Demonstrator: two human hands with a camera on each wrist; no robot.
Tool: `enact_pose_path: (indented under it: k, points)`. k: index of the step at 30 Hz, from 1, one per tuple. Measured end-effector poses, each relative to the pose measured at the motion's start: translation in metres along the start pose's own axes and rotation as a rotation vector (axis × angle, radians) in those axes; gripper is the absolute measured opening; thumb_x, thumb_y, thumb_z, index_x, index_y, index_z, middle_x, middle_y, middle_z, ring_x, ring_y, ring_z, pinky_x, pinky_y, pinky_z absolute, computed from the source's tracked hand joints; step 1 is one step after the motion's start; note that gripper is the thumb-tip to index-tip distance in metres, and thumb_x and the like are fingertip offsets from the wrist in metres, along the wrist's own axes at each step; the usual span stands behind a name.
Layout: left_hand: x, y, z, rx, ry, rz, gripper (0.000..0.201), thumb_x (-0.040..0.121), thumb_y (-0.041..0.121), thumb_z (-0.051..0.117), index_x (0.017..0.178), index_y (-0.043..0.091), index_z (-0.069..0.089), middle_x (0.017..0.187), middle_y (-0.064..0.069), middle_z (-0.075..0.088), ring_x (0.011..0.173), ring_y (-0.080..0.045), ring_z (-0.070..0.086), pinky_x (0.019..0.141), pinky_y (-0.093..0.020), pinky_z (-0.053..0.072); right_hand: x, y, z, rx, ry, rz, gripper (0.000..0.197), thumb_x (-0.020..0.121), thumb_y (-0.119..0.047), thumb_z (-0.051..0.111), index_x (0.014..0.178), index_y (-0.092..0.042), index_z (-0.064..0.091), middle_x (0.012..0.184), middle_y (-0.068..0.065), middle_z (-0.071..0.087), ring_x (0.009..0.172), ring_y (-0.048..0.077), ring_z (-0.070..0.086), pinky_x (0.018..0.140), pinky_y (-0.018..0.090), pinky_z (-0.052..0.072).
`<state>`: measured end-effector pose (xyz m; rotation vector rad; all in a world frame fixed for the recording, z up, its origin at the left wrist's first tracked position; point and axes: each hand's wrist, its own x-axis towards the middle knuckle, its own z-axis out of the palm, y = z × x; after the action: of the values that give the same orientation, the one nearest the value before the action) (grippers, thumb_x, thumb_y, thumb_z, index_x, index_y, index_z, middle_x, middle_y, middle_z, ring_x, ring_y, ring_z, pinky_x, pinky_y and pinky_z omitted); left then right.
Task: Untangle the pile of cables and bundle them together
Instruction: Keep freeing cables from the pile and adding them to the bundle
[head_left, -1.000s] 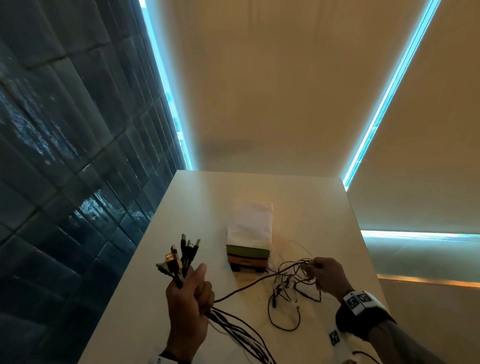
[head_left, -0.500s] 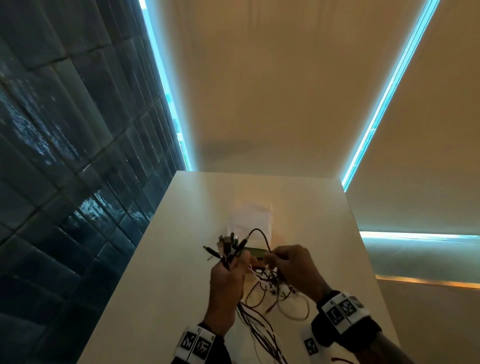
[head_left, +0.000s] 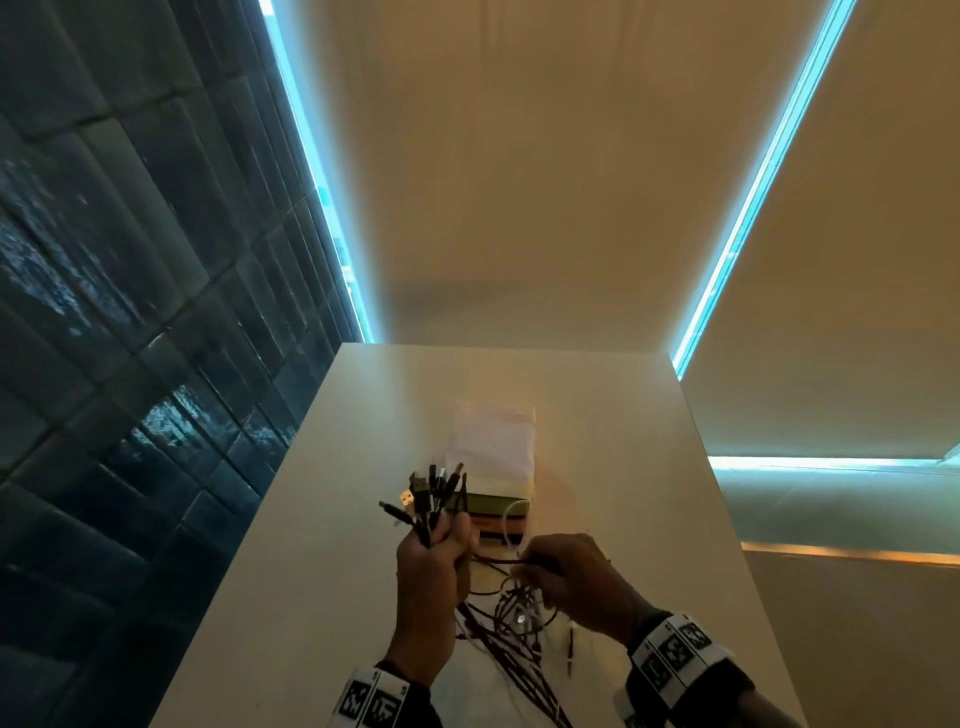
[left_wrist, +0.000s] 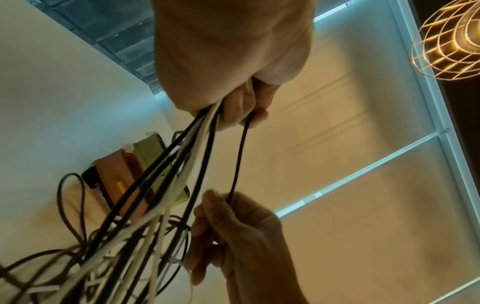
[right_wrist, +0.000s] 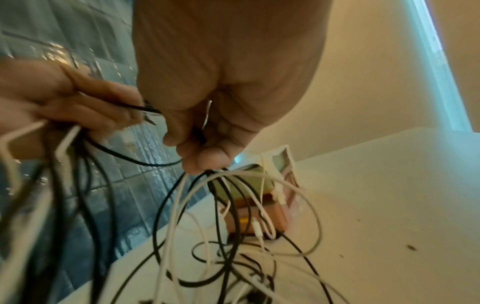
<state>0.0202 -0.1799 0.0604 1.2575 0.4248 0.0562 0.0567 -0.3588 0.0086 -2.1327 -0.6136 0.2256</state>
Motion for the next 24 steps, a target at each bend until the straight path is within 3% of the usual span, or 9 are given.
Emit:
enact_pose_path:
  k: [6,10,14,19,22,24]
  points:
    - [-0.010,0.002,-0.010,-0.067,0.021,0.027,0.050,0.093,0.006,0.057,0.051,0.024,0.036,0.057,-0.003,0.023,0.041,-0.010,0.015,0.038,-0.021,0.017,0.003,0.039,0.007,-0.023,0.011,0.089,0.009,0.087,-0.024,0.069,0.080,-0.017,0.070,0.071,-0.010,0.066,0.066,0.005,0.061,0.062,0.018,0.050]
    - [-0.015,0.014,-0.018,-0.096,0.042,0.087,0.051,0.094,0.006,0.056,0.050,0.025,0.038,0.054,-0.001,0.026,0.041,-0.010,0.016,0.038,-0.021,0.015,0.001,0.056,0.003,-0.028,0.040,0.139,0.012,0.087,-0.015,0.069,0.078,-0.023,0.067,0.067,-0.012,0.064,0.060,0.001,0.062,0.060,0.012,0.047]
    - [-0.017,0.013,-0.023,-0.093,0.082,0.120,0.051,0.094,0.008,0.055,0.050,0.026,0.037,0.053,0.000,0.029,0.045,-0.012,0.018,0.040,-0.024,0.017,0.007,0.064,0.000,-0.069,0.044,0.107,0.008,0.085,-0.011,0.069,0.078,-0.016,0.069,0.068,-0.008,0.065,0.059,0.000,0.061,0.060,0.010,0.045]
    - [-0.018,0.010,-0.024,-0.075,0.191,0.192,0.035,0.093,0.010,0.057,0.060,0.012,0.043,0.054,-0.002,0.039,0.057,-0.020,0.034,0.063,-0.037,0.032,0.008,0.076,-0.004,-0.129,0.022,0.104,0.006,0.086,-0.011,0.066,0.085,-0.015,0.071,0.079,-0.005,0.069,0.069,0.006,0.063,0.065,0.017,0.051]
    - [-0.019,0.010,-0.023,-0.096,0.260,0.171,0.040,0.093,0.009,0.058,0.055,0.020,0.050,0.053,0.003,0.044,0.062,-0.021,0.042,0.076,-0.046,0.037,0.005,0.081,-0.004,-0.212,-0.033,0.136,0.008,0.089,-0.012,0.064,0.090,-0.017,0.070,0.085,-0.005,0.068,0.078,0.007,0.061,0.072,0.020,0.050]
    - [-0.021,0.012,-0.021,-0.129,0.270,0.165,0.040,0.094,0.008,0.055,0.057,0.020,0.053,0.051,0.004,0.045,0.059,-0.015,0.050,0.085,-0.049,0.045,0.003,0.085,-0.005,-0.235,-0.028,0.165,0.008,0.089,-0.014,0.064,0.090,-0.018,0.070,0.086,-0.006,0.068,0.078,0.007,0.060,0.072,0.021,0.050]
